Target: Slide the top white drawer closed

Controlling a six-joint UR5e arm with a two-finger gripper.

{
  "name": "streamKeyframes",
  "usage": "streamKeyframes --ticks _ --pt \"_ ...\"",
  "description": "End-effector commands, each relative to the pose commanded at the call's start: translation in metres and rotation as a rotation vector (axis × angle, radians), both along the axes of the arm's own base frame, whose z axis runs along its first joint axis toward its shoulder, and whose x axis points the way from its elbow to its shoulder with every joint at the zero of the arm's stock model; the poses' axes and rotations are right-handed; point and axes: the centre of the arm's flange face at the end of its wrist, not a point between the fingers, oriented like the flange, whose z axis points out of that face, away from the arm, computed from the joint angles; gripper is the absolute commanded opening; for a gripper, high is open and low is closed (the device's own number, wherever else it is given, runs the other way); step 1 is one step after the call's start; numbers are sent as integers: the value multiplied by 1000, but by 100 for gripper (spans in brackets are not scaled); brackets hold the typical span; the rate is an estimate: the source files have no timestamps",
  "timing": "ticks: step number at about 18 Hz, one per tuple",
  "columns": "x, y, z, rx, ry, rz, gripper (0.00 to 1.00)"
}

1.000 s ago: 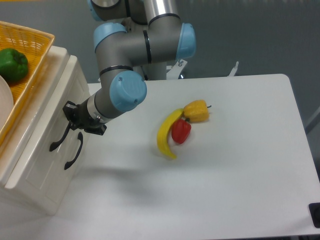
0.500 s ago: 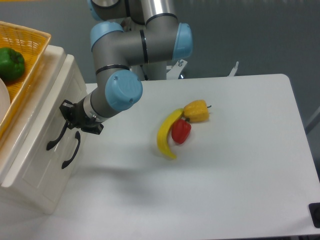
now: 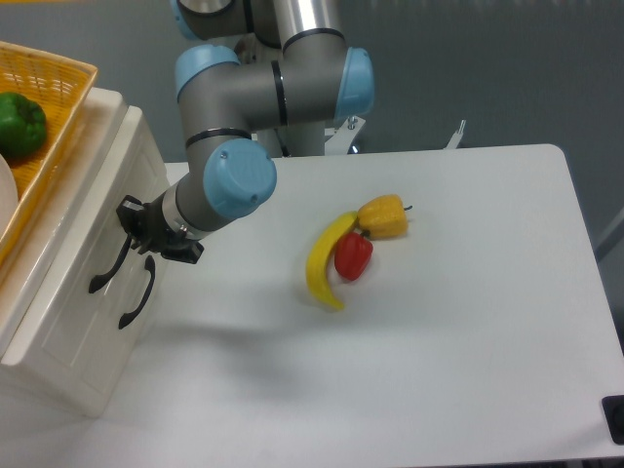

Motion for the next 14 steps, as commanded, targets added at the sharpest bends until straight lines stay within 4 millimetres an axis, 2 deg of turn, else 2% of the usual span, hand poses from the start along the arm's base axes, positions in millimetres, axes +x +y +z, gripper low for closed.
streamKeyframes --ticks 2,5,8,9,10,12,13,14 --pt "-20 -8 2 -6 20 27 28" --pt "-57 -22 6 -7 53 78 41" --pt "-96 -43 8 -18 98 143 61" --pt "-110 -52 11 -23 107 168 62" --pt "-120 -58 13 -21 114 183 69" --pt "-136 -65 15 -14 125 210 92" --pt "-146 -71 17 -21 139 222 100" --pt "-159 -81 18 -44 166 234 100"
